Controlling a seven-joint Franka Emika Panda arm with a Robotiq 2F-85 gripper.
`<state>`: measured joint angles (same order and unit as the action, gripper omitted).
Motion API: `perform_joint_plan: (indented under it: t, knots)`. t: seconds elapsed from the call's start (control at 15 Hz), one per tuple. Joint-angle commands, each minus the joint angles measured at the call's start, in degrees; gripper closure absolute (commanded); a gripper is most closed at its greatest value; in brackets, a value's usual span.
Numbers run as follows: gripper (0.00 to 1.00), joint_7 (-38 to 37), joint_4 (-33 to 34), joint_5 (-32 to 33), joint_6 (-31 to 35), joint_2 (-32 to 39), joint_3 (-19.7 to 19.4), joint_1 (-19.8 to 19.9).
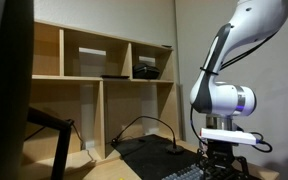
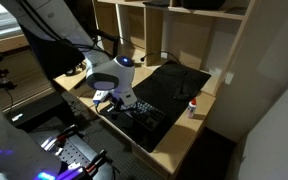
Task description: Press the space button on the keyboard
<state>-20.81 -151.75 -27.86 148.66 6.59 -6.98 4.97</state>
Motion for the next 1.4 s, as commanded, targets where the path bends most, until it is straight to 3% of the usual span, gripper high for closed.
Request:
perform_joint_plan:
  t: [0.0,0.8,1.33]
  knots:
    - [0.0,-0.2,-0.1,0.2,-0.1,-0.5,0.4,0.5]
    - [0.0,2.4,3.4,-6.8,5.1,7.8,1.4,1.7]
    - [0.0,2.5,3.9,-7.0,7.9,9.4,1.6,1.8]
